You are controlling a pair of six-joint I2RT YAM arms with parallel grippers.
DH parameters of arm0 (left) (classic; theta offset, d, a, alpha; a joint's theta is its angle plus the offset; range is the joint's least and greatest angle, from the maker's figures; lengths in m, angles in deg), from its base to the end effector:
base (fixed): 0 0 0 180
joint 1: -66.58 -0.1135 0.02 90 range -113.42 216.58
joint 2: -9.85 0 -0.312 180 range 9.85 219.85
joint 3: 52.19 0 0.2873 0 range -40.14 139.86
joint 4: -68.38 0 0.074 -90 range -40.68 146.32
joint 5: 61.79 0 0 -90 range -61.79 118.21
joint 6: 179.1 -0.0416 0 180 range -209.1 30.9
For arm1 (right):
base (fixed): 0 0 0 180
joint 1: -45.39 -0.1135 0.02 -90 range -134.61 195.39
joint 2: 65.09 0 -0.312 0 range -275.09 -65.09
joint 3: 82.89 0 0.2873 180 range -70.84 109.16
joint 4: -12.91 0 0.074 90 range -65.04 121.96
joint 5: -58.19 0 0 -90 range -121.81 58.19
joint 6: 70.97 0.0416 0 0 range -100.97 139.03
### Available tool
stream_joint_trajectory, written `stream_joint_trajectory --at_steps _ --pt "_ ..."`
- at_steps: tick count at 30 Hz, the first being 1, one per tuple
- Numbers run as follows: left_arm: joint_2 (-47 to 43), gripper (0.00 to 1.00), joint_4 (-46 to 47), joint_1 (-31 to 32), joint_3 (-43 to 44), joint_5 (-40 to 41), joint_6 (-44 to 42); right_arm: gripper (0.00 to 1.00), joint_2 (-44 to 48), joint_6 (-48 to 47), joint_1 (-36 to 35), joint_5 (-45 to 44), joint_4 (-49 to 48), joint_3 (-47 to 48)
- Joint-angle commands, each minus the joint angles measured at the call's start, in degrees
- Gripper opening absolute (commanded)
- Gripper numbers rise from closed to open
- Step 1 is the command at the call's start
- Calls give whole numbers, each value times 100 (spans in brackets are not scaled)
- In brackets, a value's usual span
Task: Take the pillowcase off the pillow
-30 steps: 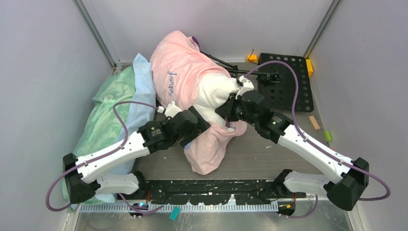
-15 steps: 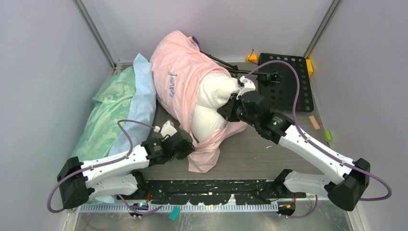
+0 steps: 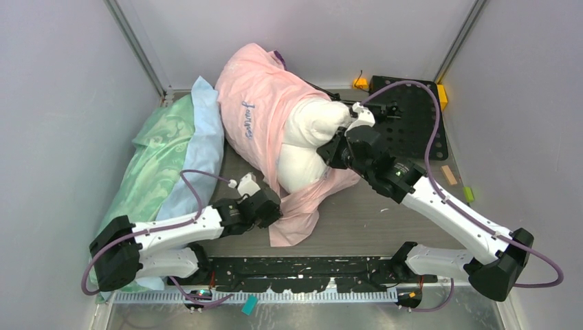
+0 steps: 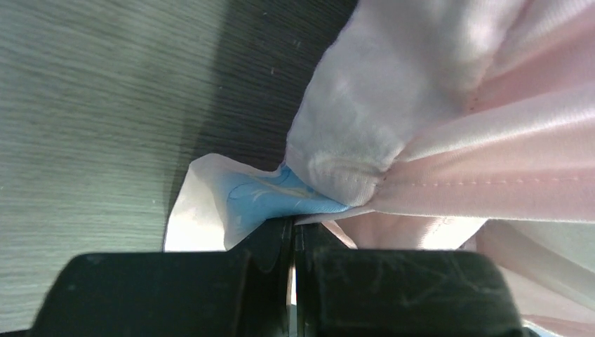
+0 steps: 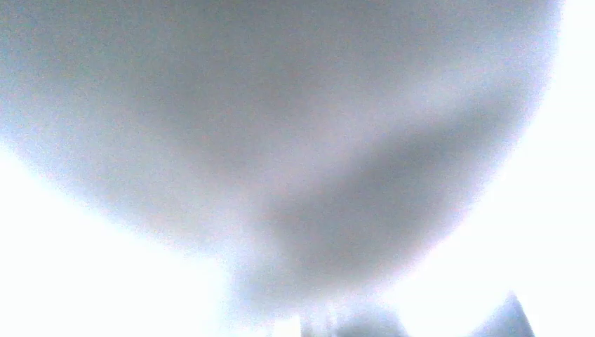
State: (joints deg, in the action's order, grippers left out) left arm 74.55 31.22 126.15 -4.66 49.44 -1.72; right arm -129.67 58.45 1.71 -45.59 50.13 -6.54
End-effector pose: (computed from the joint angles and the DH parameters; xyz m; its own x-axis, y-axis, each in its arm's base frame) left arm 0.1279 -0.1880 0.2191 -0.7149 -0.6215 -0.3205 -0.3792 0.7297 -0.5691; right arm 0.2026 0.1797 0.4047 -0.5672 0.3111 -0.7625 -0.2007 0.8458 0.4943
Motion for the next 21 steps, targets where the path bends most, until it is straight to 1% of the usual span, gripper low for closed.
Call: stream_joint_trajectory --at_steps 1,3,5,6,9,10,11,13,15,18,21 --pt "293 0 -439 78 245 112 -900 0 268 560 95 -1086 -1144 562" --pt "42 0 -470 238 444 388 -1046 0 237 567 98 -1118 -1141 490" --pt "-318 0 -208 466 581 663 -1396 0 142 632 105 -1139 -1135 411" --pt "-484 4 77 521 626 606 -1665 0 75 687 104 -1102 -1129 371" --pt "-855 19 955 525 719 -35 -2727 0 -128 752 105 -875 -1171 287" --pt "-915 24 920 525 843 -195 -3057 0 -194 778 110 -804 -1191 282" --pt "-955 29 635 525 1038 -282 -3225 0 -244 786 109 -715 -1229 285" --pt "-1076 37 195 535 1331 -327 -3417 0 -319 782 109 -558 -1314 295" --pt "-1276 45 88 535 1371 -330 -3511 0 -364 753 113 -451 -1347 318" --pt "-1617 53 205 533 1281 -269 -3477 0 -393 709 113 -379 -1378 338" --pt "-1660 57 216 525 1411 -262 -3526 0 -424 712 111 -312 -1407 347"
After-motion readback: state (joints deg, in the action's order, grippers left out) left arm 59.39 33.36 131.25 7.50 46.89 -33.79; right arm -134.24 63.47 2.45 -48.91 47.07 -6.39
